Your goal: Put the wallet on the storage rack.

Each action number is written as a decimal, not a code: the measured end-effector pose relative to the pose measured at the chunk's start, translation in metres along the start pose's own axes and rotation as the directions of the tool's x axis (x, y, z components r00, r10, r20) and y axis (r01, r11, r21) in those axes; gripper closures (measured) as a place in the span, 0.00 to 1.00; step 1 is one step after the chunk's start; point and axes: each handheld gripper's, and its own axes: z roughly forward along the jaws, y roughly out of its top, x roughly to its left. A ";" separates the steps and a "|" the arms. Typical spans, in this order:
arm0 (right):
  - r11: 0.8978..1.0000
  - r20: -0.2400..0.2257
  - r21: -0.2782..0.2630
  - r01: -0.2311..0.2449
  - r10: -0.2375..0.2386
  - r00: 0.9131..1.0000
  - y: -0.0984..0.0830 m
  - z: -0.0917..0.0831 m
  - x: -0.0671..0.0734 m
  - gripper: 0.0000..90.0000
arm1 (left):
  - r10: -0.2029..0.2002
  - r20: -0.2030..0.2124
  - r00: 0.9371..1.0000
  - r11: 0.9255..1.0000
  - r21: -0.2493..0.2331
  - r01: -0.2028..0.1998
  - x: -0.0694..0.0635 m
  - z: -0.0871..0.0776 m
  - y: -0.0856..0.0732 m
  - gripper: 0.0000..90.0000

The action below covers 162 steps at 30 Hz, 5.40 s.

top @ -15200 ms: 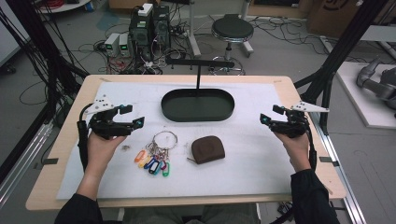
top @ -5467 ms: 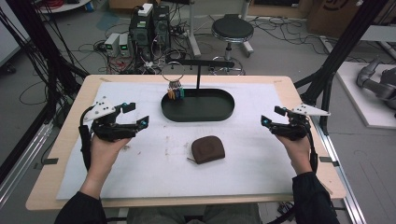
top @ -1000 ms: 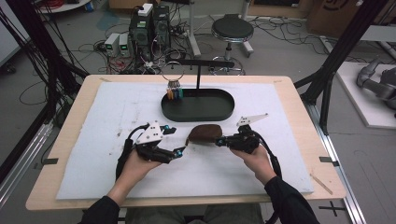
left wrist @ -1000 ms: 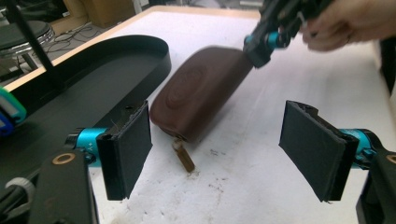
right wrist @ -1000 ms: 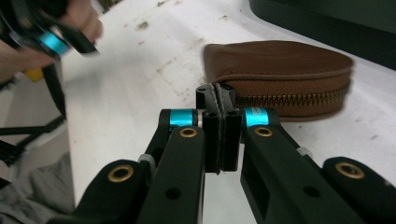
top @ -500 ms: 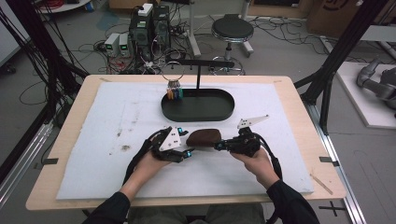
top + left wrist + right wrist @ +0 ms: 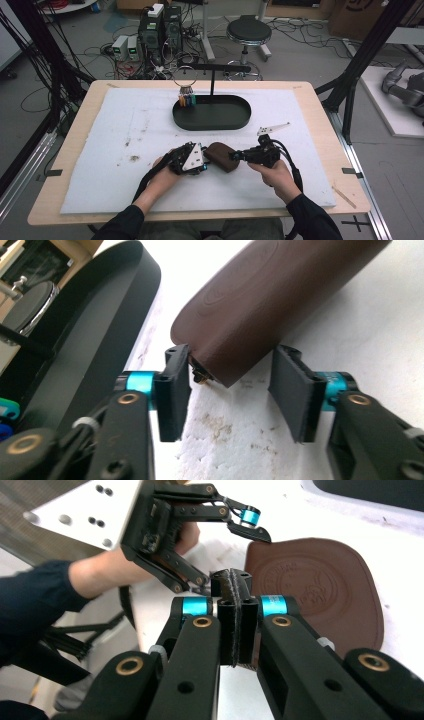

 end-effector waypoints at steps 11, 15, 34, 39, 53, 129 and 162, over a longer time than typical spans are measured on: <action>0.954 0.203 0.036 0.297 -0.298 0.933 -0.002 0.000 0.021 0.46 | -0.062 0.003 0.998 0.996 -0.064 0.062 0.007 0.000 0.010 0.61; 0.921 0.278 0.076 0.382 -0.388 0.879 -0.004 0.002 0.024 0.38 | -0.130 0.018 0.991 0.987 -0.092 0.131 0.013 0.002 0.013 0.61; 0.934 0.268 0.059 0.352 -0.355 0.896 -0.001 -0.013 -0.007 0.75 | -0.336 0.071 0.939 0.923 -0.173 0.343 0.027 -0.011 0.013 0.40; 0.934 0.142 0.020 0.356 -0.355 0.924 0.001 -0.013 -0.007 0.75 | -0.366 0.160 0.917 0.892 -0.221 0.395 0.028 -0.019 0.011 0.35; 0.909 -0.045 0.097 0.406 -0.404 0.914 0.002 0.002 -0.009 0.75 | -0.297 0.324 0.898 0.907 -0.199 0.371 0.023 -0.016 0.007 0.41; 0.945 0.532 -0.264 0.194 -0.025 0.846 -0.005 -0.074 -0.047 0.33 | -0.175 -0.081 0.981 0.966 -0.209 0.155 0.125 -0.018 0.036 0.76; 0.945 0.525 -0.269 0.184 -0.016 0.851 -0.005 -0.074 -0.050 0.33 | -0.208 -0.149 0.967 0.978 -0.021 0.208 0.158 0.031 0.006 0.76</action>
